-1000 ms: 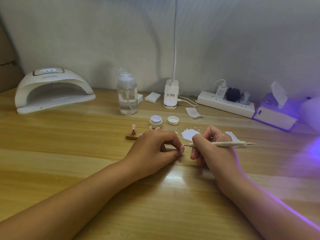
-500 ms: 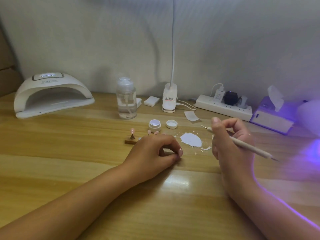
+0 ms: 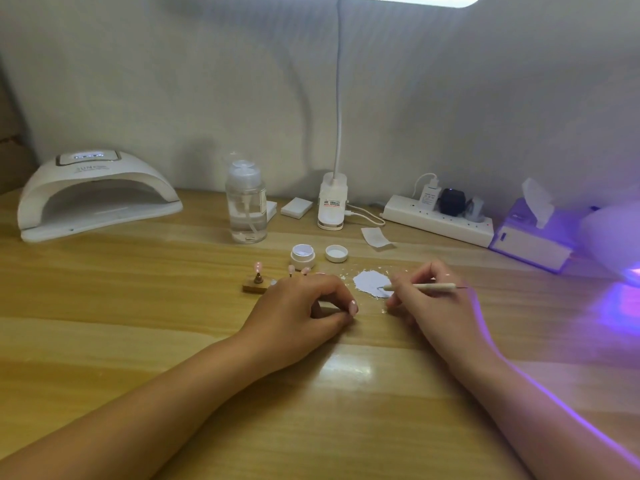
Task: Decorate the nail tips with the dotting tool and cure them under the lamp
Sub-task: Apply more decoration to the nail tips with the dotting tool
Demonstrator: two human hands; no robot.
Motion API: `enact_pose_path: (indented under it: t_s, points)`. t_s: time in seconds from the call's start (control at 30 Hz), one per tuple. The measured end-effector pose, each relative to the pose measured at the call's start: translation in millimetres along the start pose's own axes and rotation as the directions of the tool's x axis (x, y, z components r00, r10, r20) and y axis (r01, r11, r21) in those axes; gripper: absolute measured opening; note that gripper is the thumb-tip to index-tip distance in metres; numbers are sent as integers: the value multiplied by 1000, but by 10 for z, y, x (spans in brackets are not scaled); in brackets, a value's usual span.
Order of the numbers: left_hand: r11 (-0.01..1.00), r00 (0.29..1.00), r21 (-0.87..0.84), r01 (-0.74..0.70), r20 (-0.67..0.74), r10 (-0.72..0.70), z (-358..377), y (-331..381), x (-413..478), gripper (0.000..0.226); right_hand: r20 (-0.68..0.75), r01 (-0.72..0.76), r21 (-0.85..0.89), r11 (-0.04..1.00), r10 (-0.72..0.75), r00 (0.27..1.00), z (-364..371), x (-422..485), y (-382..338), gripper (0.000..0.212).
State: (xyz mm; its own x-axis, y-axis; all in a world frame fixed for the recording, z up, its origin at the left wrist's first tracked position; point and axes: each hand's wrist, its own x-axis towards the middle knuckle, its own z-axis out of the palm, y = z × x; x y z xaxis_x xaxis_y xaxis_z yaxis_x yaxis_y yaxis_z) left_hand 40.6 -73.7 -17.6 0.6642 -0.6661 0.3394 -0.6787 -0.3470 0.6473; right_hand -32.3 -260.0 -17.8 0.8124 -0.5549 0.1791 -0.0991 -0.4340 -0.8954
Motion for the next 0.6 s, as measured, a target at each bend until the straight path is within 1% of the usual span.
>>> enact_pose_path:
  t_s: [0.1,0.2,0.3,0.37,0.43,0.5,0.53,0.6]
  points:
    - [1000,1000,-2,-2,-5,2,1,0,0,26,25,-3,-70,998,5,1000,11,5,-7,22]
    - [1000,1000,0,7,-1,-7,5,-9,2,25,-10,-9,-66,998,9,1000,8,10,-9,22]
    - [1000,1000,-9,-1,9,2,-1,-20,9,22,-6,19,-62,998,-20,1000,20,-4,-10,23]
    - [1000,1000,-17,-2,18,2,-3,-25,12,23,-86,76,29,997,-73,994,10,-17,-38,22]
    - [1000,1000,-30,7,21,-6,-3,-29,9,23,-129,140,175,975,-119,985,-12,-36,-101,17]
    - [999,1000,-34,11,18,-11,-5,-27,6,24,-94,167,278,946,-146,985,-13,-70,-181,9]
    - [999,1000,-30,11,15,-11,-8,-21,3,24,-68,152,332,931,-137,988,2,-94,-218,9]
    - [1000,1000,-26,4,19,-3,-16,-17,1,24,-13,75,444,893,-77,997,63,-137,-264,16]
